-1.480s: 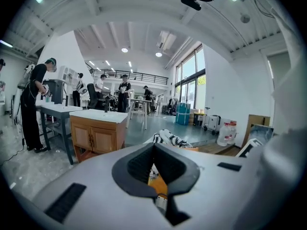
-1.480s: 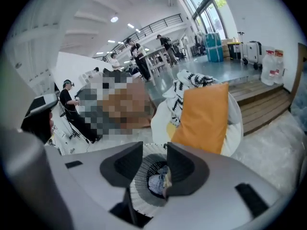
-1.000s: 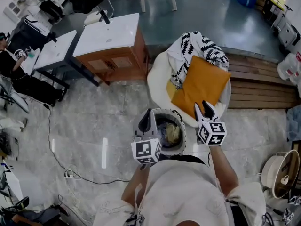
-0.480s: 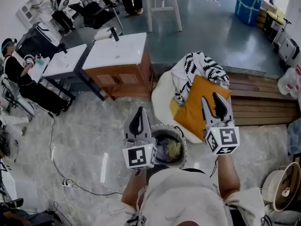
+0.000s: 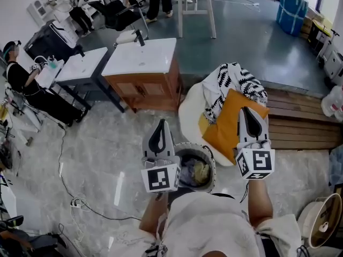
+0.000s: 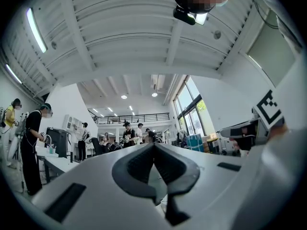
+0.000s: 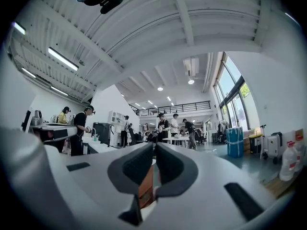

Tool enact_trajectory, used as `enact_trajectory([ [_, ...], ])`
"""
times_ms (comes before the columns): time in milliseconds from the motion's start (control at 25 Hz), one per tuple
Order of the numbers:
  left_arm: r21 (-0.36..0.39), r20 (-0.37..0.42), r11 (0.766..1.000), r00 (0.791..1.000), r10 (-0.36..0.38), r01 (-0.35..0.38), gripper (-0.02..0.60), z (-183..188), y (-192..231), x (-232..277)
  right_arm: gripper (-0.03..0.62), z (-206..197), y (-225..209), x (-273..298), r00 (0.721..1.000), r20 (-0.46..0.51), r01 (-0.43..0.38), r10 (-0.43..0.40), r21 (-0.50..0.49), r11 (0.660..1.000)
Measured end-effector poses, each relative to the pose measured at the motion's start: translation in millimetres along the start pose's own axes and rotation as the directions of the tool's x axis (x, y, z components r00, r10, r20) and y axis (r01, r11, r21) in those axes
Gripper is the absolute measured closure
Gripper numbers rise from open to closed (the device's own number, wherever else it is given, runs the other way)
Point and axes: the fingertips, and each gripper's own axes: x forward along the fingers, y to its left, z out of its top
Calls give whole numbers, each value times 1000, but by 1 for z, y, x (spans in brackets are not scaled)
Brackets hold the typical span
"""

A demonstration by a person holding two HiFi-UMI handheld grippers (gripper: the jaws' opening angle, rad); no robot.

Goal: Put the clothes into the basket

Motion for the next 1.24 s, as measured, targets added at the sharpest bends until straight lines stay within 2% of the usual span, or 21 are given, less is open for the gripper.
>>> enact_trajectory([
  [80,-4,-6,1000,1000,0,0,578,-2,1,-1,605,-1,1,0,1000,1,12,-12,-11,1000],
  [1240,-22,-27,999,999,-44,44,578,-17,-8,24,606,-18,0,16,1000,-27,5,-5,-12,1000],
])
